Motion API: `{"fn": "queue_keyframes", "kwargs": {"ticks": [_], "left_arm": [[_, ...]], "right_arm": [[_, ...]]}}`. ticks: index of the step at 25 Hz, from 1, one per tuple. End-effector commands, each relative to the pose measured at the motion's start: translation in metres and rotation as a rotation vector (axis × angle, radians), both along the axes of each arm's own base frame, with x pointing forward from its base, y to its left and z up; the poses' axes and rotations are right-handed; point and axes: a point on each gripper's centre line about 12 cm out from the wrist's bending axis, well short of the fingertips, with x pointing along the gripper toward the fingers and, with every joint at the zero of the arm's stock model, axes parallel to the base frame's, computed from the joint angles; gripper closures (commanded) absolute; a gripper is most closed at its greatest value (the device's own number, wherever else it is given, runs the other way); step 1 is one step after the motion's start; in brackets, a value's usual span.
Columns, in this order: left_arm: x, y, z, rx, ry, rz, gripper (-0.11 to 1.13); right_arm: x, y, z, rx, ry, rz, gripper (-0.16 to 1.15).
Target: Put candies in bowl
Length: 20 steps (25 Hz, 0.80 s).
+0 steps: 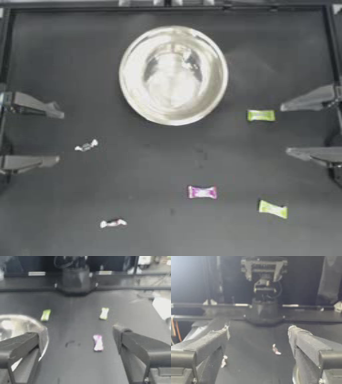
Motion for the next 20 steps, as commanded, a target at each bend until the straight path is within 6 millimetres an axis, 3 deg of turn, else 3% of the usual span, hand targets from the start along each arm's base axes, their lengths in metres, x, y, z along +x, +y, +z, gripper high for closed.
{"fn": "queue_keyframes", "kwargs": {"ticks": [1,12,20], "left_arm": [[0.001,0.012,0.011,-0.002,0.082,0.062,-0.01],[0.017,0.042,-0.020,-0.020,0.584,0.179,-0.01],[0.034,0.048,-0.053,-0.039,0.774,0.177,-0.01]], "right_arm": [[0.002,0.000,0.007,0.012,-0.015,-0.002,-0.01],[0.002,-0.002,0.005,0.027,0.001,-0.013,-0.01],[0.003,-0.003,0.005,0.027,0.004,-0.016,-0.01]]}}
